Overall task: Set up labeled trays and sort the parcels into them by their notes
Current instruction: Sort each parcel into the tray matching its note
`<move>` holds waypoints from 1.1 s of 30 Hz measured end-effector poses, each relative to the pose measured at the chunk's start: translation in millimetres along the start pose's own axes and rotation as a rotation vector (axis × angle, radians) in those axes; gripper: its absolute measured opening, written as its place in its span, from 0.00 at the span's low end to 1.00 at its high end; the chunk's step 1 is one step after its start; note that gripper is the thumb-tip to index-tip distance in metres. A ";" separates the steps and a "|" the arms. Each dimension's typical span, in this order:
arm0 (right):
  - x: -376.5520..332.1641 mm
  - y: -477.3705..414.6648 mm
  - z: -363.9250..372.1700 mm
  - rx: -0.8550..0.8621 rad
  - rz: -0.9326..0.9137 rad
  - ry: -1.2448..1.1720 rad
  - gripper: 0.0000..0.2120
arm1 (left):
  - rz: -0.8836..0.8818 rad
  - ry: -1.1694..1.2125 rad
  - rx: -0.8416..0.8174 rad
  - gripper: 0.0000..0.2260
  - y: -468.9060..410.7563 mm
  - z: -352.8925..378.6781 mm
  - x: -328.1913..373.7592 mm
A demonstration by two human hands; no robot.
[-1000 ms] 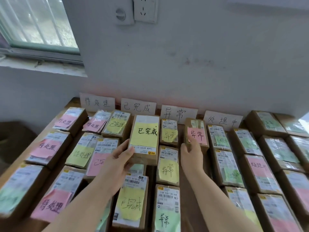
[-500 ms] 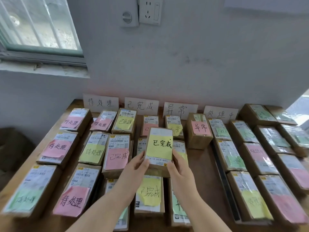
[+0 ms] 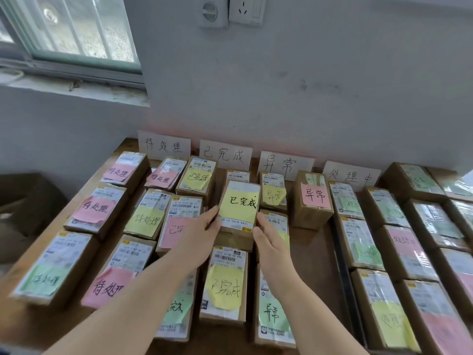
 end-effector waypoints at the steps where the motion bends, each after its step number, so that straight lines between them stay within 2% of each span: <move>1: -0.4 -7.1 0.3 -0.002 0.003 0.000 0.21 | 0.015 -0.028 0.024 0.20 -5.2 -1.8 3.4; 5: 9.7 -33.4 5.3 -0.073 0.036 0.054 0.23 | 0.019 -0.120 0.085 0.15 -23.9 -0.2 3.9; 9: 32.4 -46.7 13.4 -0.169 0.071 0.192 0.24 | -0.056 -0.212 0.066 0.07 -35.9 4.3 -6.3; 12: 37.0 -42.7 15.0 -0.176 0.120 0.218 0.25 | -0.087 -0.271 0.047 0.07 -41.3 6.6 -15.8; 16: 30.4 -30.7 16.4 -0.160 0.122 0.239 0.21 | -0.034 -0.297 0.009 0.10 -33.8 8.6 -14.6; 22: 21.1 -16.3 17.8 -0.098 0.026 0.371 0.25 | 0.143 -0.497 0.068 0.23 -22.3 9.3 -15.0; 25: 11.6 -7.6 11.3 -0.115 -0.086 0.514 0.26 | 0.325 -0.646 0.068 0.24 -8.8 12.5 -10.3; 28: -1.7 6.3 -0.8 -0.134 -0.163 0.703 0.27 | 0.494 -0.850 0.159 0.24 5.6 18.0 -5.0; 33: -13.6 38.8 -35.4 -0.141 -0.242 0.930 0.29 | 0.582 -0.971 0.215 0.24 31.2 41.4 5.5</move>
Point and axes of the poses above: each hand's wrist, its own y-axis away from the middle knuckle, its own z-axis out of the palm, x = y × z, the point moved 1 cm from there along -y, towards the middle knuckle, and after that the axes turned 15 degrees about -z, right-handed, at the moved point
